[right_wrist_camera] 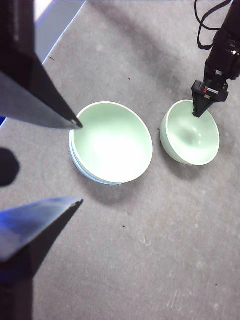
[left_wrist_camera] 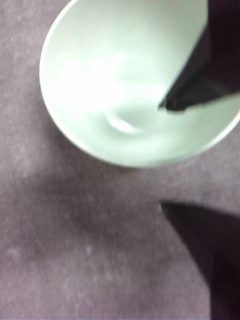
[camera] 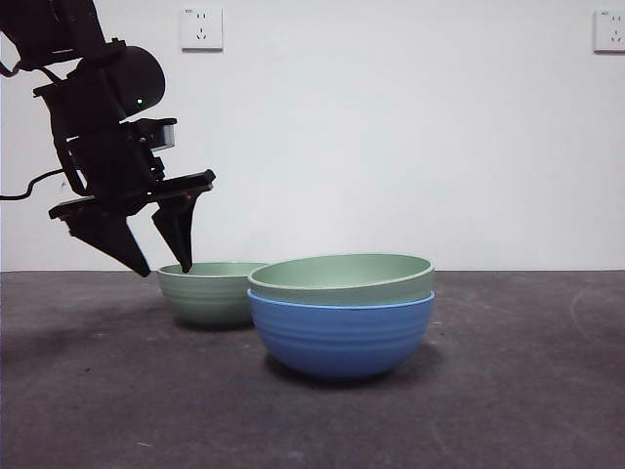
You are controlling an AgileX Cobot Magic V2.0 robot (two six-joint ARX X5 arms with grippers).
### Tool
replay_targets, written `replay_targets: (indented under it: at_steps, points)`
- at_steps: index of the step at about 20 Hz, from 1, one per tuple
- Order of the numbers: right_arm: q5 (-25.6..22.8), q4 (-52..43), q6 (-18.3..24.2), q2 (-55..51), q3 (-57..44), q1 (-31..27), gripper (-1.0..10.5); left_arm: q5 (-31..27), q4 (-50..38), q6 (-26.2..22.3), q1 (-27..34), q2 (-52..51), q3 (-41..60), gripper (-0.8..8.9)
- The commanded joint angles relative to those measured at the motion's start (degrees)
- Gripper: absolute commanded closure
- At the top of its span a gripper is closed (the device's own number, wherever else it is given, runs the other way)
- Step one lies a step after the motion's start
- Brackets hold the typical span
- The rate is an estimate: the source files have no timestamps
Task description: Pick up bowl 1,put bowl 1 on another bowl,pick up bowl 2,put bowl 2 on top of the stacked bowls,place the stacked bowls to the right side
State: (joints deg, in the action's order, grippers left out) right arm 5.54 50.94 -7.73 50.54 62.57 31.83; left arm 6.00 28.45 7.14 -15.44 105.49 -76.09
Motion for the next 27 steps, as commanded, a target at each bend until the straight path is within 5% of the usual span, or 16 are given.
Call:
replay_targets:
  at_steps: [1,9,18,27]
  points:
    - [0.04,-0.26,-0.42,-0.11,-0.13,0.02,7.2,0.44,0.33,0.37,-0.09,0.50,-0.13,7.34]
    - [0.07,-0.26,-0.39,-0.11,-0.13,0.02,7.2,0.46,1.22,0.37,-0.09,0.50,-0.13,8.26]
    - [0.04,-0.26,-0.39,-0.11,-0.13,0.02,7.2,0.20,-0.13,0.37,0.55,-0.61,-0.15,8.21]
    - [0.02,-0.26,-0.39,-0.11,-0.13,0.02,7.2,6.54,7.91,-4.92,-0.83,-15.30,-1.11,8.21]
